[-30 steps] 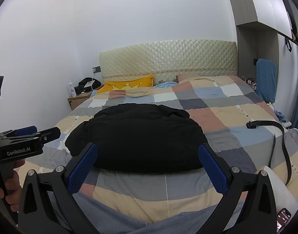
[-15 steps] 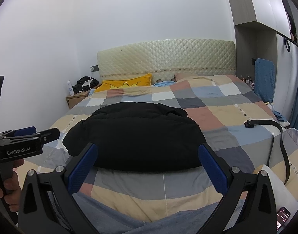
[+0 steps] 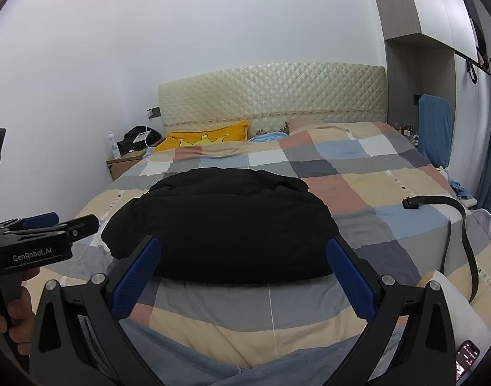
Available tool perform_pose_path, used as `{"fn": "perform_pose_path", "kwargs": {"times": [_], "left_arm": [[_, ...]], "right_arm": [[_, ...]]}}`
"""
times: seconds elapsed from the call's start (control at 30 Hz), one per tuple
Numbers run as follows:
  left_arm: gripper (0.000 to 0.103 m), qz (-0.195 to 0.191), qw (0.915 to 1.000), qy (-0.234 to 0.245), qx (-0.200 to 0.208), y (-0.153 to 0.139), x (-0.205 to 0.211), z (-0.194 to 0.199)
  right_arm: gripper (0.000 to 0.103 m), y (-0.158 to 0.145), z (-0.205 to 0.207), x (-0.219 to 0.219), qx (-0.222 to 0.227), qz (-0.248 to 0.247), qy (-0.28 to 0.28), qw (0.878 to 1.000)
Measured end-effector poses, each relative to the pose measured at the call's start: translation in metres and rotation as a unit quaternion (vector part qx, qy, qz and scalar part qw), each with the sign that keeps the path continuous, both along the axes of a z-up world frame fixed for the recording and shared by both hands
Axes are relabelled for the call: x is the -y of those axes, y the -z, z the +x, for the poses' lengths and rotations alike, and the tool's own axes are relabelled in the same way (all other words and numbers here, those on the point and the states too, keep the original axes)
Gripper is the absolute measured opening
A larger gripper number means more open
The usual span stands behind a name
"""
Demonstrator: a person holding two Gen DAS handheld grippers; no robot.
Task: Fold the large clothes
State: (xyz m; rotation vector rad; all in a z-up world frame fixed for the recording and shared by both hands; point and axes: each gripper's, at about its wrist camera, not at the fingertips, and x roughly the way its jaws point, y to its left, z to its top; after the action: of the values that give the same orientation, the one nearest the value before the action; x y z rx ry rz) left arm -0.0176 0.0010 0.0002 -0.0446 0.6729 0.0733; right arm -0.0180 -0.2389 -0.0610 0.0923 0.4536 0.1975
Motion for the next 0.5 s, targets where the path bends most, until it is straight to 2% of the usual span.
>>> {"fn": "perform_pose_path", "kwargs": {"times": [0.5], "left_arm": [[0.093, -0.001, 1.0000, 0.000, -0.004, 0.0002, 0.0016, 0.0011]], "right_arm": [[0.103, 0.0002, 0.0014, 0.0011, -0.004, -0.007, 0.006, 1.000]]}}
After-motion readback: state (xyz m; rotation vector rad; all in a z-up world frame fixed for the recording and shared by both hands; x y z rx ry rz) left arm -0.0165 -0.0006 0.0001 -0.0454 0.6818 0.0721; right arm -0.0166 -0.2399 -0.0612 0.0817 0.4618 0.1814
